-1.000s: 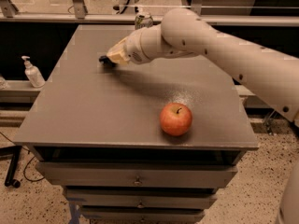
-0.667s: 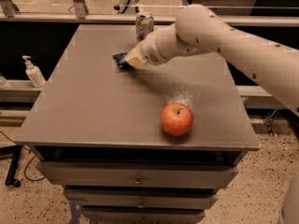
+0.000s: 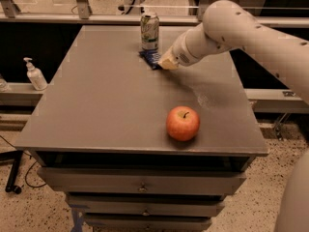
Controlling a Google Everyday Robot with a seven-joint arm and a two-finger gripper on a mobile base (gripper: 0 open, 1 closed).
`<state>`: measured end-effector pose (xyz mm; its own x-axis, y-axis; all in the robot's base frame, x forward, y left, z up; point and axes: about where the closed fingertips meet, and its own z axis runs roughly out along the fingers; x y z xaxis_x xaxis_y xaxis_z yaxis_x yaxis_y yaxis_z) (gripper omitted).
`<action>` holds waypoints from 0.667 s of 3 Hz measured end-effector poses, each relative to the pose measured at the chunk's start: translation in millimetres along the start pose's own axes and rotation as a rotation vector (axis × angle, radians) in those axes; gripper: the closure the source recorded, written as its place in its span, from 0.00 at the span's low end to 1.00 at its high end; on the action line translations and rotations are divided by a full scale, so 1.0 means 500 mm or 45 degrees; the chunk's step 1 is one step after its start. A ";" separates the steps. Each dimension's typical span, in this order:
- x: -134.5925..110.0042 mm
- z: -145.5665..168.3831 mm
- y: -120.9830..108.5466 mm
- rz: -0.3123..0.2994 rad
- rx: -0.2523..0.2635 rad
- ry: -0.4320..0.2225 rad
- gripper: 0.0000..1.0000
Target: Move rxbar blueberry near 7up can
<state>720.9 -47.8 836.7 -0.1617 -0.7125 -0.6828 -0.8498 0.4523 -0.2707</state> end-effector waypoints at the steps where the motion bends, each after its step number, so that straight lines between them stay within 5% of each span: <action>1: 0.038 -0.021 -0.051 0.009 0.050 0.063 1.00; 2: 0.055 -0.035 -0.081 0.007 0.077 0.098 1.00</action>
Offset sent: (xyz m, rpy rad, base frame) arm 0.0301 -0.0716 0.0123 -0.1057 -0.0158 -0.0981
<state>741.9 -94.9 841.0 -0.2061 -0.7481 -0.6308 -0.8175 0.4859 -0.3092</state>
